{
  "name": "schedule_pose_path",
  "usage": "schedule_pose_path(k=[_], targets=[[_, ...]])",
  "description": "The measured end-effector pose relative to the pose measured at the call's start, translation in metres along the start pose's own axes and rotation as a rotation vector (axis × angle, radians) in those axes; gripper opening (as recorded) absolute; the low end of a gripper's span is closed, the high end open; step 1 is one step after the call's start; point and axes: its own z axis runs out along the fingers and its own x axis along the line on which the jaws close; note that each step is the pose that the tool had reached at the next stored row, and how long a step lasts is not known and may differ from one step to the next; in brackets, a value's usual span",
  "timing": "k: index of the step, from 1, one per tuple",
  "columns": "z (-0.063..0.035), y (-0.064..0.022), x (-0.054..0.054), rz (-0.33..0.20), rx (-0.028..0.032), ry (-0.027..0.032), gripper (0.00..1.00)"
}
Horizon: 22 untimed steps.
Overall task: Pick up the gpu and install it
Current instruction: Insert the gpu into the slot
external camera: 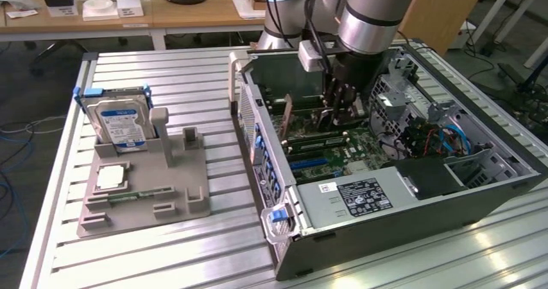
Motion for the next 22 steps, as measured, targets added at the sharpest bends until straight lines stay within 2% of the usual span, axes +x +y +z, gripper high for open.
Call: schedule_pose_path(k=[2,5,7,9,17,22], targets=[[0.002,0.0,0.001,0.0,0.0037,-0.0001,0.28],[0.0052,0.0005,0.003,0.0,0.0039,0.0013,0.28],[0.0064,0.0007,0.005,-0.001,0.0041,0.0089,0.28],[0.0094,0.0009,0.005,-0.001,0.004,0.0118,0.28],[0.0236,0.0059,0.007,-0.001,0.0041,0.012,0.28],[0.0291,0.0072,0.01,-0.001,0.0042,0.0119,0.28]])
